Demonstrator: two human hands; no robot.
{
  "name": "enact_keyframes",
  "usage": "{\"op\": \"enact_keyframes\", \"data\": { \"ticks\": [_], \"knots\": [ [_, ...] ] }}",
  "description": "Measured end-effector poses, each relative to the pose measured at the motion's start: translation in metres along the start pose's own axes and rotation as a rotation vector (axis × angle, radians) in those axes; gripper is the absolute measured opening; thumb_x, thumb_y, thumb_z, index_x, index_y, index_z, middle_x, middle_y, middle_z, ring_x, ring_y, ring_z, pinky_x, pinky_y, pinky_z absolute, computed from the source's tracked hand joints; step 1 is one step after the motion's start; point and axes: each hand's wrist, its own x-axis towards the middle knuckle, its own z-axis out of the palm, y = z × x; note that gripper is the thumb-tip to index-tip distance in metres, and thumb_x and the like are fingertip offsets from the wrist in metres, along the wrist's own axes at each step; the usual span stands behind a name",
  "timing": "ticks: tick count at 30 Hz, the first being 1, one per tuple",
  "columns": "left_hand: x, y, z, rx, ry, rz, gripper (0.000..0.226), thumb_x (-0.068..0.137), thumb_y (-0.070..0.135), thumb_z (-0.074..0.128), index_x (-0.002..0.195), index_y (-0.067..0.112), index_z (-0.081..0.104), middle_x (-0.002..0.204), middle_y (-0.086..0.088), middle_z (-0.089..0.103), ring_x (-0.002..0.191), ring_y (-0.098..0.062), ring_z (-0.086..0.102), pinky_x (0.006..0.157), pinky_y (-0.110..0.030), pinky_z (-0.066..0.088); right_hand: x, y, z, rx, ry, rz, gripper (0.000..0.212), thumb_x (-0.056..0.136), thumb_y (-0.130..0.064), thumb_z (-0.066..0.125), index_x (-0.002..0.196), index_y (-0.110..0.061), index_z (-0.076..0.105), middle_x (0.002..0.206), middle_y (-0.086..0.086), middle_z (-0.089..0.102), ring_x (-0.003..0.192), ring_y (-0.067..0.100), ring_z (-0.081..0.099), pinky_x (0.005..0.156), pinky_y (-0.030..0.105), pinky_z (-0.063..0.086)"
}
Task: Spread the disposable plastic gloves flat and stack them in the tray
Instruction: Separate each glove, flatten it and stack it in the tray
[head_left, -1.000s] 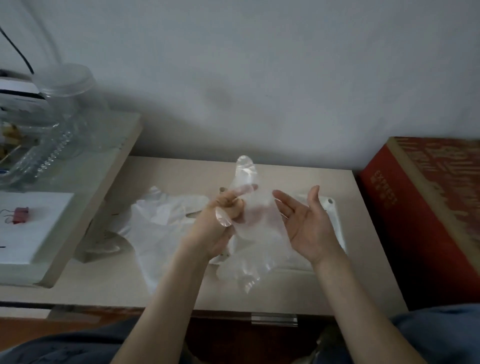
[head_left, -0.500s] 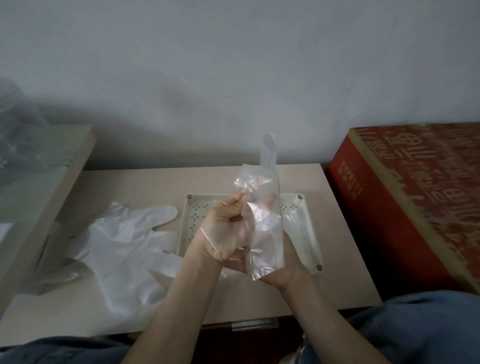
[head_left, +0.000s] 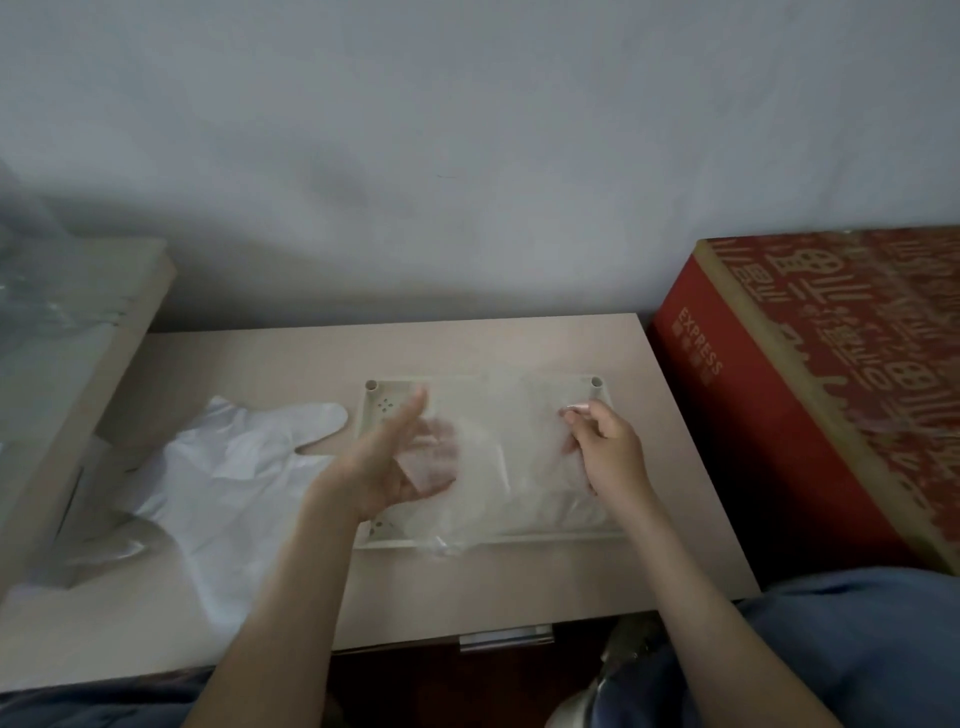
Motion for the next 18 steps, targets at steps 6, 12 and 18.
{"op": "enact_keyframes", "data": {
  "ticks": [6,12,18],
  "knots": [
    [0.011,-0.013,0.001,0.528,0.263,0.092,0.017,0.089,0.015,0.064,0.094,-0.001,0.068,0.077,-0.008,0.063,0.06,-0.016,0.054,0.055,-0.024,0.042,-0.002,0.015,0.004,-0.179,0.006,-0.086,0.013,0.095,-0.013,0.054,0.094,-0.016,0.066,0.067,-0.002,0.059,0.064,0.002,0.054,0.062,0.009,0.039],
    [0.025,-0.02,-0.004,0.481,0.389,0.119,0.018,0.086,0.019,0.067,0.071,0.01,0.061,0.071,-0.006,0.061,0.063,-0.022,0.053,0.061,-0.029,0.042,-0.002,0.025,0.004,-0.325,0.026,-0.108,0.011,0.095,-0.013,0.052,0.094,-0.012,0.064,0.071,0.001,0.061,0.07,0.02,0.057,0.066,0.024,0.041],
    [0.033,-0.023,-0.007,0.48,0.587,0.191,0.009,0.08,0.012,0.063,0.075,0.009,0.057,0.064,-0.006,0.06,0.059,-0.023,0.053,0.059,-0.03,0.043,-0.001,0.027,0.004,-0.479,-0.017,-0.098,0.014,0.098,-0.016,0.046,0.1,-0.011,0.058,0.088,0.009,0.066,0.084,0.028,0.06,0.075,0.037,0.047]
  ]
}}
